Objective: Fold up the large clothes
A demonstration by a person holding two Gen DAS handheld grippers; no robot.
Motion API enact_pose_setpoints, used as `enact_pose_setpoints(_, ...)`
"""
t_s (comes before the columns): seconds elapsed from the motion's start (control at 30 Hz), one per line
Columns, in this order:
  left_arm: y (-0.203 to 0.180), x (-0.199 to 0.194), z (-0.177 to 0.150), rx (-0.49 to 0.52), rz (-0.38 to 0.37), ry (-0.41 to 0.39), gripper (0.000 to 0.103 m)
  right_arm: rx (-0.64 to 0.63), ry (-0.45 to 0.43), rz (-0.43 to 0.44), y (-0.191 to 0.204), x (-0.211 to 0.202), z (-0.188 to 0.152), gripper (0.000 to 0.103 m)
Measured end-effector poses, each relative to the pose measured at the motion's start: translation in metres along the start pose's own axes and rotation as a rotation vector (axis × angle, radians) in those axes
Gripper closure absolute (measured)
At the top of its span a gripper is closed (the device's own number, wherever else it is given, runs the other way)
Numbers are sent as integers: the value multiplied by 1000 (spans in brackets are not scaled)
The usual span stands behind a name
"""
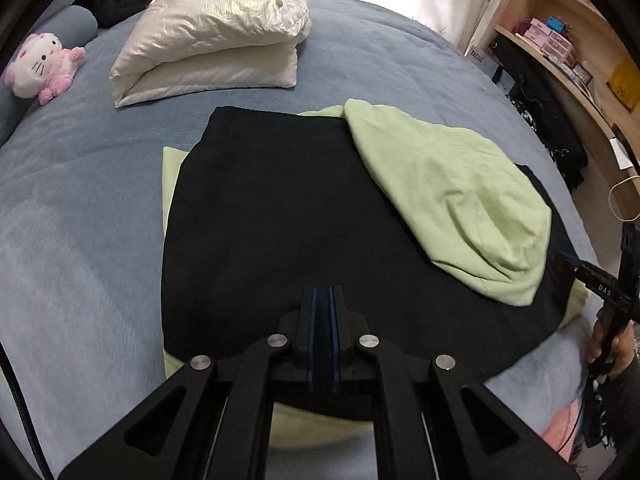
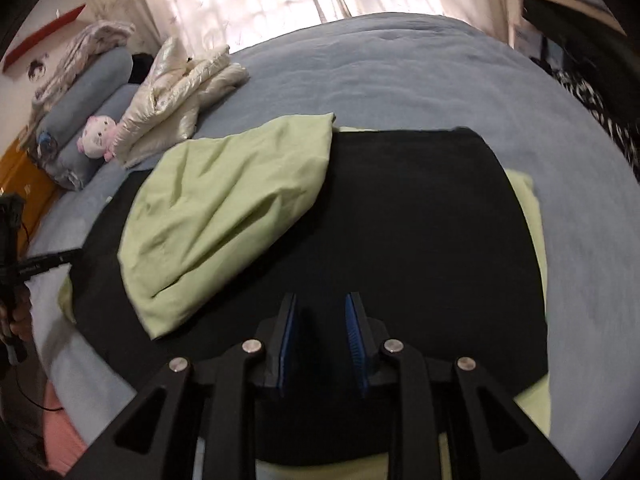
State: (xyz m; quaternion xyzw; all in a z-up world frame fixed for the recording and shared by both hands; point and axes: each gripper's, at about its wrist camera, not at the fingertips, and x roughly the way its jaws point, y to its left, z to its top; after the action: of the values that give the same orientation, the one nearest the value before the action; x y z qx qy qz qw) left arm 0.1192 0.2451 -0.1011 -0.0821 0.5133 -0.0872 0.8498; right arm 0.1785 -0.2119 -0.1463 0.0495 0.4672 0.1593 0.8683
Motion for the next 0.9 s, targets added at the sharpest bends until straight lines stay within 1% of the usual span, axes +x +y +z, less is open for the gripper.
enact_pose_setpoints(0.03, -1, -2, 1, 4, -4, -5, 99, 8, -5, 6, 2, -5, -2, 78)
enact_pose_setpoints(0.07, -3, -3, 1, 9, -6, -10, 98, 13, -10, 12, 4, -10, -6, 74)
enact_pose_setpoints(0.1, -6, -6, 1, 18, -12, -17, 98, 17, -17, 17, 7, -15, -6, 69)
enact_pose_setpoints(0.17, -15, -13, 0, 38, -29, -29, 97, 18, -32, 32, 13, -24, -5, 64)
enact_pose_setpoints(0.2, -21, -17, -3, 45, -33, -31, 95, 20, -37, 40, 15, -30, -7, 64)
enact_pose_setpoints(0.27, -29, -22, -5, 51, -57, -25, 84, 30, -39, 60, 20, -35, -7, 64)
enact_pose_setpoints(0.3, -31, -21, -4, 51, -70, -23, 82, 37, -40, 69, 23, -37, -7, 64)
enact_pose_setpoints(0.37, -38, -23, -7, 45, -105, -22, 82, 51, -39, 90, 26, -40, -8, 63)
enact_pose_setpoints(0.43, -45, -21, -9, 28, -156, -14, 82, 66, -35, 106, 28, -38, -10, 63)
enact_pose_setpoints(0.47, -47, -17, -10, 3, -201, -9, 82, 76, -33, 116, 29, -36, -11, 63)
enact_pose_setpoints(0.5, -51, -17, -10, -12, -222, -7, 82, 86, -31, 128, 30, -33, -11, 62)
enact_pose_setpoints(0.53, -52, -11, -10, -36, -257, -5, 82, 96, -30, 137, 31, -30, -12, 62)
enact_pose_setpoints(0.63, -53, 10, -10, -88, -315, 7, 82, 136, -22, 172, 32, -17, -13, 62)
enact_pose_setpoints(0.77, -57, 43, -9, -151, -374, 36, 82, 182, -8, 207, 32, 4, -9, 62)
enact_pose_setpoints(0.9, -65, 68, -7, -176, -417, 51, 82, 247, 1, 243, 26, 26, -4, 62)
